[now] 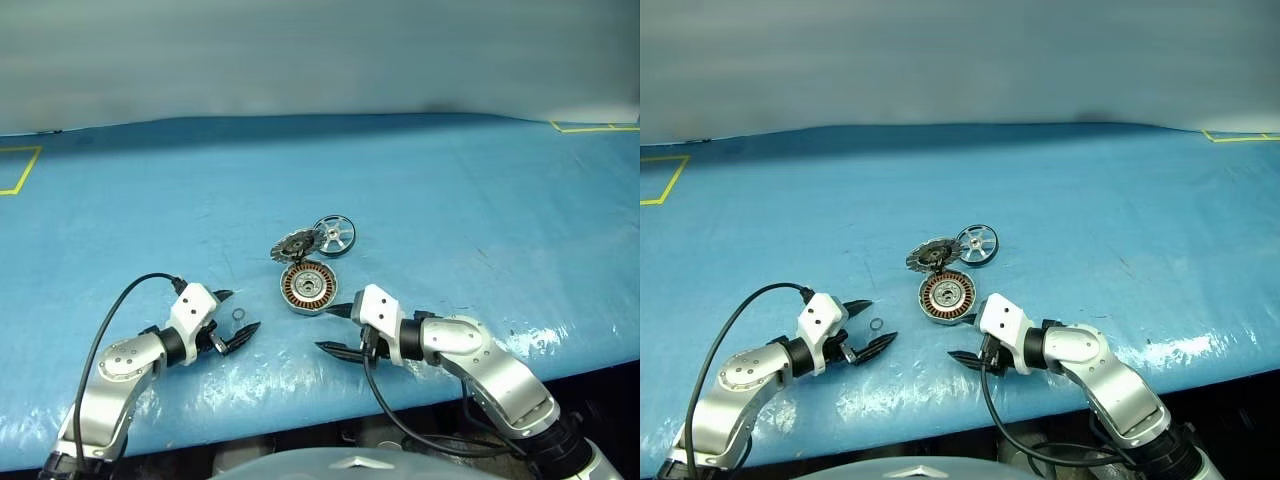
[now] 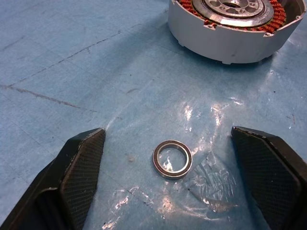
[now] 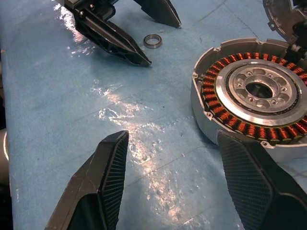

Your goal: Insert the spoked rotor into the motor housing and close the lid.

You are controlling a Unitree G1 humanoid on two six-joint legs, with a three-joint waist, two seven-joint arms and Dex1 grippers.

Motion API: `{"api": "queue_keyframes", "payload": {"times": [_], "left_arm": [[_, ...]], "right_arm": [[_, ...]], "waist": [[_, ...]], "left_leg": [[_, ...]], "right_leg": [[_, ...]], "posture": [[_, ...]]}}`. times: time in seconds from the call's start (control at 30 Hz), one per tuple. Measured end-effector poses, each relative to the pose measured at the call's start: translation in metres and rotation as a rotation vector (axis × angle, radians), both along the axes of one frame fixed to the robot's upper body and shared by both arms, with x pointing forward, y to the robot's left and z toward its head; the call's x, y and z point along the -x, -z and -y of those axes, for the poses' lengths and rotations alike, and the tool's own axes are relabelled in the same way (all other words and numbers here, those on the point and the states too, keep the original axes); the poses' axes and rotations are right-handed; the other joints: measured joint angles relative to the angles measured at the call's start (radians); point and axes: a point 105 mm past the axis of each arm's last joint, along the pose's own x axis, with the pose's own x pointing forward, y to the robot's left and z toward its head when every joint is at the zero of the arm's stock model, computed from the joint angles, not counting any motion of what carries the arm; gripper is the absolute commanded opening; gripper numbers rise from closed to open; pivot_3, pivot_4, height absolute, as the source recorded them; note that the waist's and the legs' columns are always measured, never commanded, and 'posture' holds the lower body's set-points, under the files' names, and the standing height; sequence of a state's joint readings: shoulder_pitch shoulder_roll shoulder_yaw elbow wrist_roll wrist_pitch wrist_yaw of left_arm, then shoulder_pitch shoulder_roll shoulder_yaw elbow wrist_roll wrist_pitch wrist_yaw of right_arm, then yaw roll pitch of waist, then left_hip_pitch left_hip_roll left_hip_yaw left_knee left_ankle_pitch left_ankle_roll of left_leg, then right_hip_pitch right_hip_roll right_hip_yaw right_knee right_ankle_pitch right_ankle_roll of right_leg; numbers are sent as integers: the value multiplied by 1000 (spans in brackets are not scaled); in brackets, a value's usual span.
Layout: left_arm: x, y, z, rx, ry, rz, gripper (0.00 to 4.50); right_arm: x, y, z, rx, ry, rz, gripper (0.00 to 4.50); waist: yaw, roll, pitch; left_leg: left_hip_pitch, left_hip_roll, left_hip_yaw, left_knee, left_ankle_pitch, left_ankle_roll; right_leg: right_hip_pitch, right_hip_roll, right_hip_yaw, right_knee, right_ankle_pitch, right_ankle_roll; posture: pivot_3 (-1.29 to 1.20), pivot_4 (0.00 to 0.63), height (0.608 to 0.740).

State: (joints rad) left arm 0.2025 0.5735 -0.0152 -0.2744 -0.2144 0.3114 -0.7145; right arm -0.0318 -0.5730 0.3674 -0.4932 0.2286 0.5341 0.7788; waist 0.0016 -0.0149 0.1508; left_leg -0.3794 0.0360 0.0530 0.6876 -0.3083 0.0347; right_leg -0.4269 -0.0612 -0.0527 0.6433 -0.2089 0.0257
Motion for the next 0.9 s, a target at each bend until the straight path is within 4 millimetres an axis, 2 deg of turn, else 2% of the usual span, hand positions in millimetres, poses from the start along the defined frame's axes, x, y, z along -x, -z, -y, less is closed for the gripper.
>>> {"api": "queue_keyframes", "payload": {"times": [0.27, 0.37, 0.53, 0.67, 0.77, 0.9], "left_arm": [[-1, 3, -1, -36, 2, -8, 4500], [-1, 6, -4, -37, 0, -7, 3968], [-4, 9, -10, -38, -5, 9, 2386], [-6, 12, -14, -39, -7, 22, 2386], [-6, 14, -16, -41, 13, 24, 1806], [-4, 17, -18, -38, 25, 22, 667]], "right_arm": [[-3, 1, 2, 19, 21, 16, 3044], [-3, 2, 3, 24, 25, 19, 3283], [-4, 3, 5, 40, 31, 25, 3283], [-4, 4, 5, 47, 31, 28, 3283], [-4, 5, 4, 49, 28, 27, 3283], [-4, 6, 4, 58, 29, 29, 3283]], "waist": [[0, 1, -1], [0, 2, -2], [0, 6, -7], [-1, 8, -10], [-2, 10, -13], [-5, 14, -18]], "left_leg": [[2, 0, 0, 1, 0, 0], [2, 0, 0, 1, 0, 0], [2, 0, 1, 1, 0, 0], [3, 0, 1, 1, 0, 0], [5, 0, 1, 1, 0, 0], [5, 0, 1, 1, 0, 0]], "right_leg": [[1, 0, 1, 1, 0, 1], [1, 0, 1, 1, 0, 1], [1, 0, 1, 1, 0, 0], [2, 0, 1, 1, 0, 1], [3, 1, 1, 1, 0, 1], [3, 0, 1, 1, -1, 2]], "posture": [[0, 150, 740], [0, 150, 740], [0, 150, 740], [0, 150, 740], [0, 150, 740], [0, 150, 740]]}}
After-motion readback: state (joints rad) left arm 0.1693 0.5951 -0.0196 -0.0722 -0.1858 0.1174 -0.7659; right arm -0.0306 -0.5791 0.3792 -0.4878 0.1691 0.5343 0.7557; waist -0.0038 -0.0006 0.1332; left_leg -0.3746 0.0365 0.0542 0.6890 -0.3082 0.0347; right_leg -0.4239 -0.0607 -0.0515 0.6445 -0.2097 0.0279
